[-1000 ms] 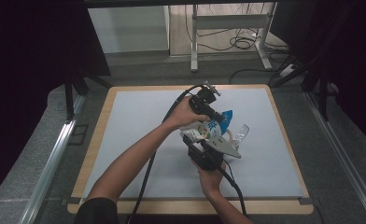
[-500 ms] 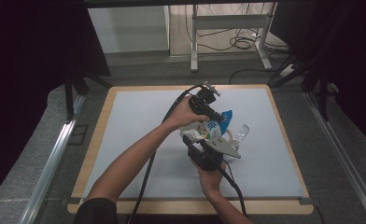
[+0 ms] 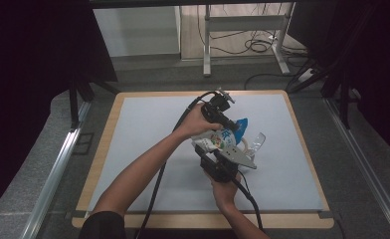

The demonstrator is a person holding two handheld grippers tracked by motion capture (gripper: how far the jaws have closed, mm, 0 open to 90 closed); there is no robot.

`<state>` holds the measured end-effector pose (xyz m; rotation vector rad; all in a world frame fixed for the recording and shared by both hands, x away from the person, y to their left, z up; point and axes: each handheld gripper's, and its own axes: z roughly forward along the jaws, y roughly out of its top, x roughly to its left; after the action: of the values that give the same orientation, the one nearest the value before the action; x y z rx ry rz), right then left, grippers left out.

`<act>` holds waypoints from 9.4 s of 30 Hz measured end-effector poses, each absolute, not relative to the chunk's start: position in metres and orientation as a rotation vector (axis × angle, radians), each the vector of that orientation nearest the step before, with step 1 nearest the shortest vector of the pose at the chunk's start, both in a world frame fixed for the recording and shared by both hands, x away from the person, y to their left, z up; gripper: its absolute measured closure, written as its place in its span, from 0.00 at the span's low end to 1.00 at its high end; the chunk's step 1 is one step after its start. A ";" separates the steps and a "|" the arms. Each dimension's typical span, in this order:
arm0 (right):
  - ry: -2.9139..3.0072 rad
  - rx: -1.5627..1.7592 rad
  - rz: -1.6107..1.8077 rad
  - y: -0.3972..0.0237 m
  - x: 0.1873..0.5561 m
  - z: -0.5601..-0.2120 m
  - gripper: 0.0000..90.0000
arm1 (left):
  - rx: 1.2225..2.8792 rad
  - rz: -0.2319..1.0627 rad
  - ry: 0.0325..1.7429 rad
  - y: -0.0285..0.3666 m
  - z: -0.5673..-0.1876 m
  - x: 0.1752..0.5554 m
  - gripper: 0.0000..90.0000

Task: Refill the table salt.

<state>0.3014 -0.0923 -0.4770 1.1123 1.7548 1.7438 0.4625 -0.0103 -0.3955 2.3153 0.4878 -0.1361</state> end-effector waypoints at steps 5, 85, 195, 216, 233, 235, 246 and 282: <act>1.760 1.107 1.742 -0.092 0.302 -0.478 0.72 | 2.312 -0.133 0.492 -0.009 -0.396 0.462 1.00; 1.984 1.009 1.411 -0.108 0.292 -0.532 0.70 | 2.201 -0.101 0.528 0.031 -0.410 0.440 0.99; 2.023 1.017 1.343 -0.137 0.294 -0.531 0.55 | 1.881 0.138 0.811 0.155 -0.433 0.433 0.99; 2.025 1.020 1.345 -0.137 0.294 -0.531 0.55 | 1.773 0.254 0.970 0.209 -0.462 0.433 0.99; 2.023 1.018 1.347 -0.135 0.294 -0.532 0.55 | 1.828 0.347 0.971 0.235 -0.466 0.401 0.98; 2.022 1.017 1.348 -0.135 0.294 -0.532 0.55 | 1.829 0.349 0.975 0.237 -0.467 0.399 0.98; 2.021 1.021 1.351 -0.136 0.294 -0.531 0.54 | 1.806 0.346 0.982 0.243 -0.470 0.396 0.96; 2.015 1.019 1.356 -0.138 0.294 -0.530 0.54 | 1.863 0.353 1.008 0.241 -0.494 0.379 0.50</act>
<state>0.2942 -0.1382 -0.5299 1.0190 2.0150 1.3560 0.3795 0.2410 -0.4943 1.8629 1.0081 0.3525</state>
